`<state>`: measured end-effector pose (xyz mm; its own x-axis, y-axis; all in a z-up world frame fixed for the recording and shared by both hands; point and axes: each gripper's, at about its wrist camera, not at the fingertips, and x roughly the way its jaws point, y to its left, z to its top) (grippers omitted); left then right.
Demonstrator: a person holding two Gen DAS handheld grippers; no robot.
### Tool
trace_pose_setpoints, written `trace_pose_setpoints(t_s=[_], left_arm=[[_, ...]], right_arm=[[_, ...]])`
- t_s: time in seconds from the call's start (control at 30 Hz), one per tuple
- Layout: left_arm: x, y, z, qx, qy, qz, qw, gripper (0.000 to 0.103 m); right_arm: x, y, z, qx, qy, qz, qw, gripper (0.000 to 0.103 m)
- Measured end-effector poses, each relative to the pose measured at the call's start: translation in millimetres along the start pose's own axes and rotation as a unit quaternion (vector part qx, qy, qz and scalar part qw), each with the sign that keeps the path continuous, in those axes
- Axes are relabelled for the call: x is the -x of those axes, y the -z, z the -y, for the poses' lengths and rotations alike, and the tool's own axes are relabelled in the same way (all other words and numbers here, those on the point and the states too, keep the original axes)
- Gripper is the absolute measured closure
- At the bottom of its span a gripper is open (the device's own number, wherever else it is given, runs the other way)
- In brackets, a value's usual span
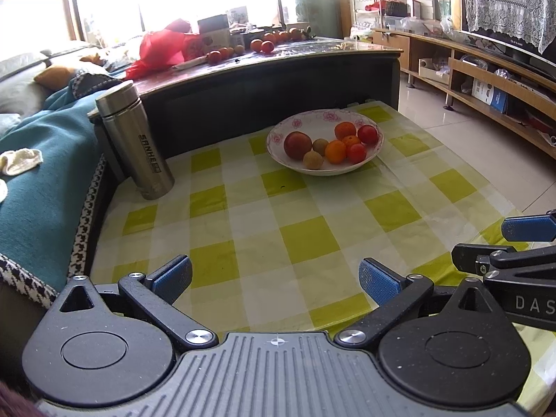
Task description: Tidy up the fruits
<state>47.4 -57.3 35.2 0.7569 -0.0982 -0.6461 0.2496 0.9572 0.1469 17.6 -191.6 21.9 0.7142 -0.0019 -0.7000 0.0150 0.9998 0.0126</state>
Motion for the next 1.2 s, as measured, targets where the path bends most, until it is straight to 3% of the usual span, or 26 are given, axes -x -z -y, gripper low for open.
trace_pose_setpoints(t_s=[1.2], left_arm=[[0, 9, -1, 0.008, -0.006, -0.005, 0.9999, 0.0]], right_arm=[[0, 10, -11, 0.018, 0.016, -0.003, 1.0, 0.044]])
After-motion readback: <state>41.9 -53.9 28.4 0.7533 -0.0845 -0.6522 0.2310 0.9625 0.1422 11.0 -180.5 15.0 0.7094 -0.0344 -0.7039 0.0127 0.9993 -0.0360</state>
